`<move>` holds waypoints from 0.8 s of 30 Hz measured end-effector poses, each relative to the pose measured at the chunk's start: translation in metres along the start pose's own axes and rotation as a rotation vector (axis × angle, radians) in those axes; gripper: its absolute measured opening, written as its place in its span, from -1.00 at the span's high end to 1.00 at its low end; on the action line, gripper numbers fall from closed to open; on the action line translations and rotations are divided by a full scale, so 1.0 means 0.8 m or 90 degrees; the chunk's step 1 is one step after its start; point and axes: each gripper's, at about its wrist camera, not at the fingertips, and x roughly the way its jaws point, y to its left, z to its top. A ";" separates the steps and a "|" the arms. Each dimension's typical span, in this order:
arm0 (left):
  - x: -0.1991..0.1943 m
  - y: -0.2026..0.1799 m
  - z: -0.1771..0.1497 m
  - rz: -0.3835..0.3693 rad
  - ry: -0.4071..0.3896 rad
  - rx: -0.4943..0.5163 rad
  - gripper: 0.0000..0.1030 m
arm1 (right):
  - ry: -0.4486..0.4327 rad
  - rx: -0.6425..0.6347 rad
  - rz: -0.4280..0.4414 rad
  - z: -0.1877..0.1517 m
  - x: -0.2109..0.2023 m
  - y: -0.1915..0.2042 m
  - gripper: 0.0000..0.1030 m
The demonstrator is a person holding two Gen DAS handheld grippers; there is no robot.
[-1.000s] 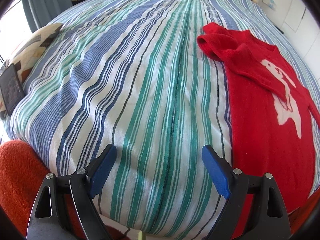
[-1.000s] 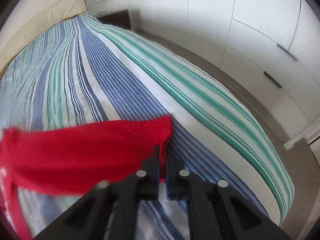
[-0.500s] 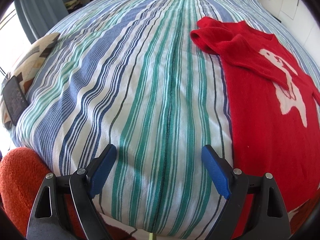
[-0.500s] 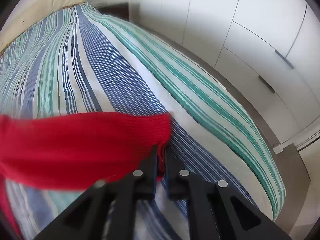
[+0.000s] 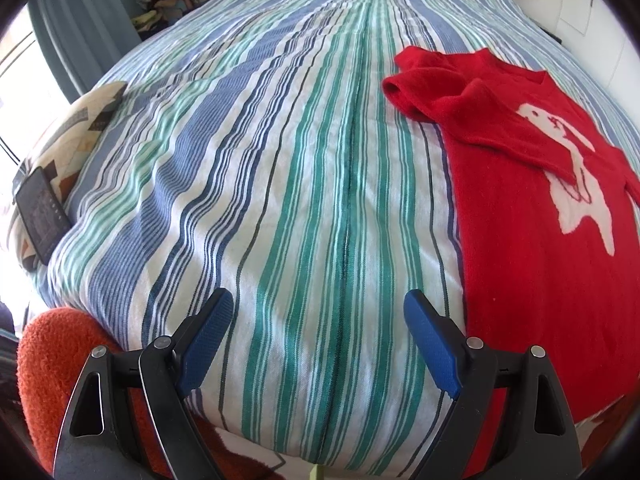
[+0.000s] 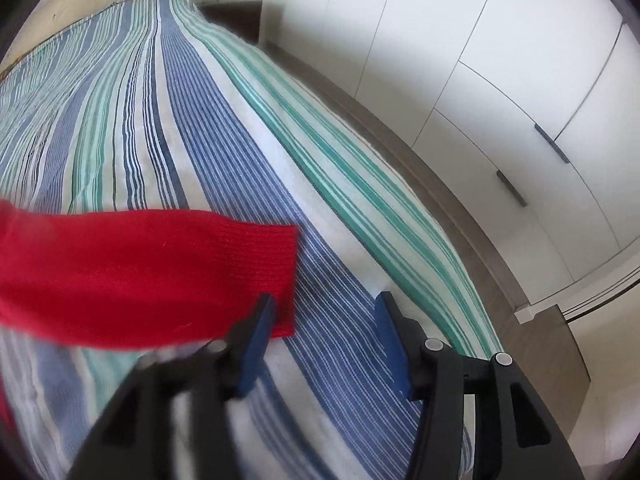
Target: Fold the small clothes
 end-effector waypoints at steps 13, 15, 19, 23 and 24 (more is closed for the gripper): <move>-0.043 -0.214 0.113 -0.201 -0.102 0.379 -0.79 | -0.107 -0.066 0.174 -0.097 -0.169 0.033 -0.28; -0.016 -0.255 0.112 -0.186 -0.090 0.440 -0.73 | -0.105 -0.077 0.208 -0.127 -0.181 0.048 -0.29; 0.041 -0.304 0.106 -0.140 -0.041 0.507 -0.60 | -0.150 -0.140 0.187 -0.154 -0.206 0.078 -0.29; 0.065 -0.306 0.113 -0.178 -0.012 0.460 -0.19 | -0.154 -0.180 0.170 -0.159 -0.206 0.095 -0.35; 0.066 -0.300 0.120 -0.190 0.001 0.431 0.38 | -0.153 -0.184 0.172 -0.156 -0.204 0.093 -0.35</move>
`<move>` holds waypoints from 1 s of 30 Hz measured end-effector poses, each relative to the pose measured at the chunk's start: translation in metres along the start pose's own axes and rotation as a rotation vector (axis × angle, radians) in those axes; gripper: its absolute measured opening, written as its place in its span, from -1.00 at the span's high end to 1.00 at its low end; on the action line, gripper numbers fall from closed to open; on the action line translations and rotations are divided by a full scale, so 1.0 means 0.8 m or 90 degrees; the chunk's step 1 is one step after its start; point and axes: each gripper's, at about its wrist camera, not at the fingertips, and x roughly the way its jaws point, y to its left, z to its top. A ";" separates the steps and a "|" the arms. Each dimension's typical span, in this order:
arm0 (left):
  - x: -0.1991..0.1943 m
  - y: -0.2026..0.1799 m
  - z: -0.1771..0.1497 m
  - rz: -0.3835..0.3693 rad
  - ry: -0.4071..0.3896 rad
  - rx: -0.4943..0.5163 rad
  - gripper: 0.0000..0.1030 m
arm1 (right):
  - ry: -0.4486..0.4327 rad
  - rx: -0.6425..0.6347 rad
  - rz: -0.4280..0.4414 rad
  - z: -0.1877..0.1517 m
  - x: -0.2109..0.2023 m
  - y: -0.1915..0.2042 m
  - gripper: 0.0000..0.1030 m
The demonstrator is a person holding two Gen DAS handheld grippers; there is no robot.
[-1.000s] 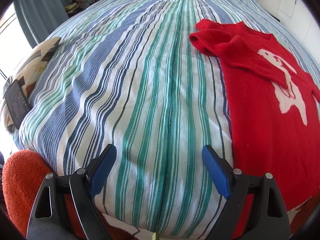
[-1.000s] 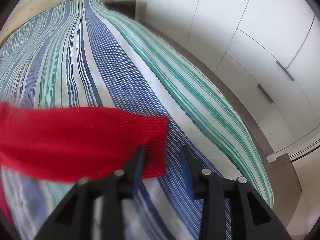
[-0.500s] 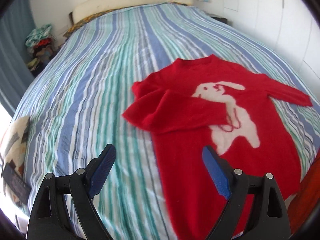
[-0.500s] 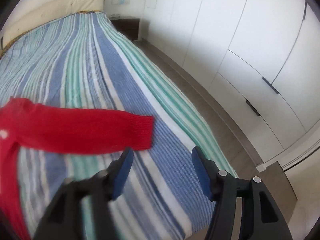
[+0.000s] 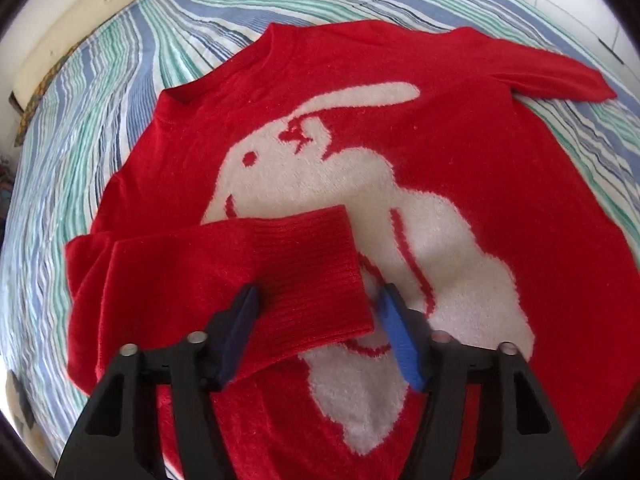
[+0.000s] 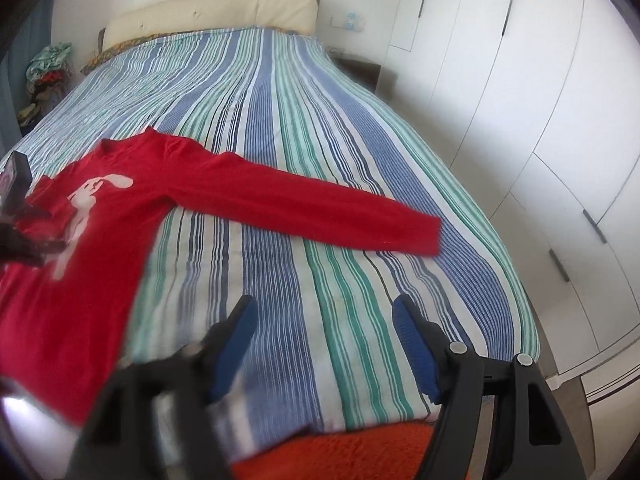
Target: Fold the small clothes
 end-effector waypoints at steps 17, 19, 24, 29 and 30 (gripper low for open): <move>-0.177 0.412 -0.225 0.082 -0.136 -0.677 0.81 | -0.025 0.072 0.019 0.003 -0.003 -0.028 -0.35; -0.166 0.421 -0.253 0.100 -0.119 -0.703 0.81 | -0.016 0.067 0.021 0.005 0.001 -0.025 -0.35; -0.144 0.424 -0.289 0.088 -0.104 -0.753 0.82 | -0.003 0.041 0.015 0.004 0.005 -0.016 -0.35; -0.160 0.433 -0.325 0.075 -0.137 -0.828 0.83 | 0.001 0.027 0.005 0.002 0.005 -0.011 -0.35; -0.163 0.437 -0.331 0.083 -0.143 -0.838 0.83 | 0.001 0.027 0.004 0.002 0.005 -0.011 -0.35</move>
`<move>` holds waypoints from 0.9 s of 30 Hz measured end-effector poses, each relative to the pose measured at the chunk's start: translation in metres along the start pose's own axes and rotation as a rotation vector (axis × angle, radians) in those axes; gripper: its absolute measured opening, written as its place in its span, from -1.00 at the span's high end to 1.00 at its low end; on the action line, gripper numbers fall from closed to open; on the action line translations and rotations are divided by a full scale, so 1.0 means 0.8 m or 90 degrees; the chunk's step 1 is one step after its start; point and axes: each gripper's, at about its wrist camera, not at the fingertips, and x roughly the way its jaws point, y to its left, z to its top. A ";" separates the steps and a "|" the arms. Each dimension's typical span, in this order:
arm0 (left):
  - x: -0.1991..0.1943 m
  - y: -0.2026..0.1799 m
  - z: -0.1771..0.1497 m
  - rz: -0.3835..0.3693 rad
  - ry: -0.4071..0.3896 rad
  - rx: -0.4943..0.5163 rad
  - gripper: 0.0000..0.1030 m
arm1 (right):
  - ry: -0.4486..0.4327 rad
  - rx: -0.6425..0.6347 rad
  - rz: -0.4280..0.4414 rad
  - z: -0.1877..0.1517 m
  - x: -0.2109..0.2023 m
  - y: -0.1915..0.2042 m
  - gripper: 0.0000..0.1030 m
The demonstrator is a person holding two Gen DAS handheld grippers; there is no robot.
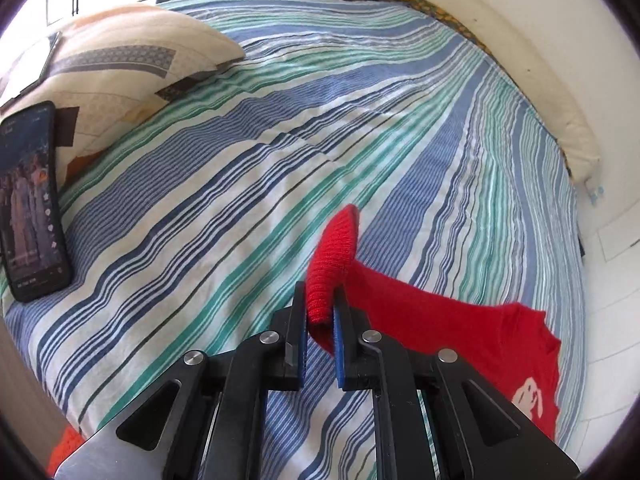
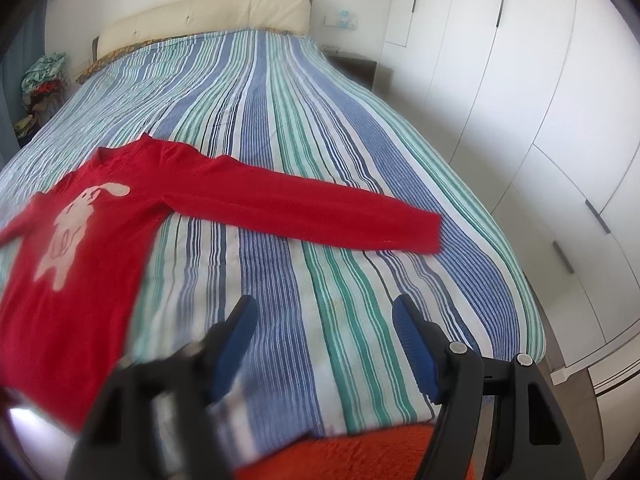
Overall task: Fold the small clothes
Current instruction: 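Grasp the other sleeve cuff with the left tool and pull it outward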
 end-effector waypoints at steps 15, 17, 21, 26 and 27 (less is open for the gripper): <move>0.072 0.052 -0.034 0.128 0.034 -0.001 0.86 | -0.003 -0.014 -0.007 -0.002 -0.001 0.005 -0.35; 0.074 0.053 -0.033 0.129 0.038 0.000 0.86 | -0.002 -0.009 -0.007 -0.002 -0.001 0.003 -0.35; 0.079 0.063 -0.030 0.118 0.054 -0.026 0.85 | -0.001 0.003 -0.002 -0.001 0.001 -0.001 -0.35; 0.080 0.067 -0.032 0.111 0.063 -0.036 0.84 | -0.003 -0.002 -0.002 -0.001 -0.001 0.001 -0.35; 0.080 0.069 -0.032 0.108 0.067 -0.040 0.79 | -0.003 -0.001 -0.002 -0.001 -0.001 0.000 -0.35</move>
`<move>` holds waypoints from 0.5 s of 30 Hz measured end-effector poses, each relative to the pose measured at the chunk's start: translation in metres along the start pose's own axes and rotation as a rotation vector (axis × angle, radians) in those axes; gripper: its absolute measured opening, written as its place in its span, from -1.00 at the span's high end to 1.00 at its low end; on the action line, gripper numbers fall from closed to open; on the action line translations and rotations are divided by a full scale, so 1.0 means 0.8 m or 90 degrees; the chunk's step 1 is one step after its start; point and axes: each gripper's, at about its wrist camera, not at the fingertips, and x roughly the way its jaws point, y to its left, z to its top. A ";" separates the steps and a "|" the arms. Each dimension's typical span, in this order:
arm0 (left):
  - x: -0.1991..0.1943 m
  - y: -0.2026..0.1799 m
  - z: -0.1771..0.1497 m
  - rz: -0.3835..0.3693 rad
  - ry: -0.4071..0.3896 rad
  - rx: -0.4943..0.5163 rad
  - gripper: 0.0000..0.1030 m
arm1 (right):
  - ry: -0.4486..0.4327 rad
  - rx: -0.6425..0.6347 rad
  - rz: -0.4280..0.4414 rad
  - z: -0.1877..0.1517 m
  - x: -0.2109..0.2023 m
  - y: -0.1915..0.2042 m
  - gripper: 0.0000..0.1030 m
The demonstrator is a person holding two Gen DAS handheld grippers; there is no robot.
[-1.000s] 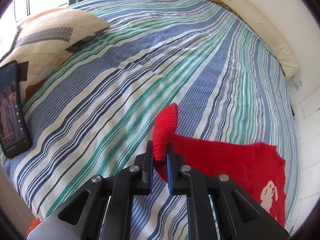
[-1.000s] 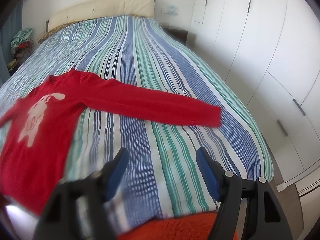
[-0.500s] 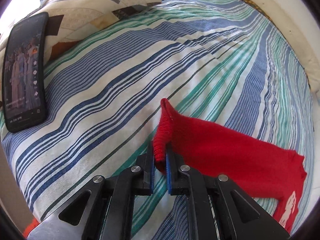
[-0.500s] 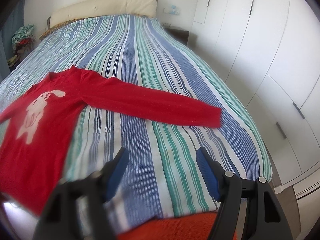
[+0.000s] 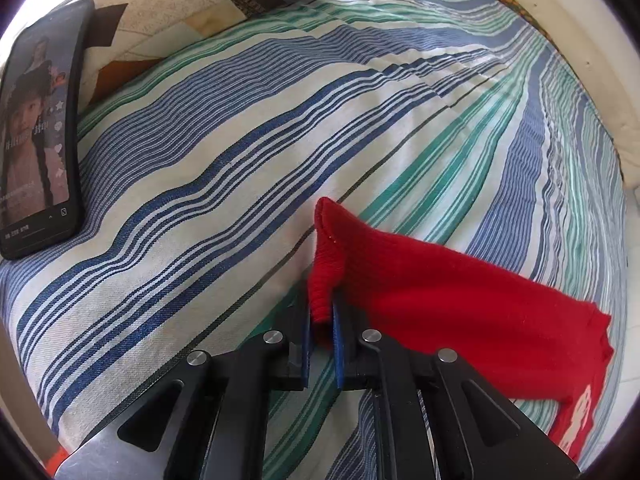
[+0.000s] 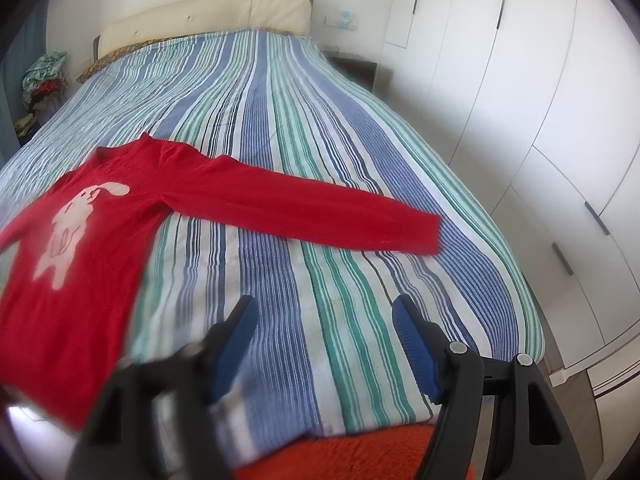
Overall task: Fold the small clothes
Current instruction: 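Grasp the other sleeve cuff with the left tool and pull it outward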
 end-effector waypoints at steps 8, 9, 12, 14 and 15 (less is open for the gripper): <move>-0.022 0.007 0.000 0.044 0.019 -0.006 0.69 | 0.000 0.007 0.002 -0.001 0.000 -0.002 -0.35; -0.027 0.007 0.000 0.067 0.016 0.001 0.68 | 0.000 0.007 0.002 -0.001 0.000 -0.002 -0.35; -0.044 0.007 0.001 0.119 0.002 0.006 0.63 | 0.002 0.004 0.003 0.000 0.000 -0.001 -0.35; -0.062 0.004 -0.001 0.128 -0.025 0.004 0.48 | 0.002 0.002 0.004 0.001 0.000 0.000 -0.35; -0.071 -0.001 -0.003 0.119 -0.044 0.008 0.27 | 0.001 0.001 0.004 0.001 0.000 0.000 -0.35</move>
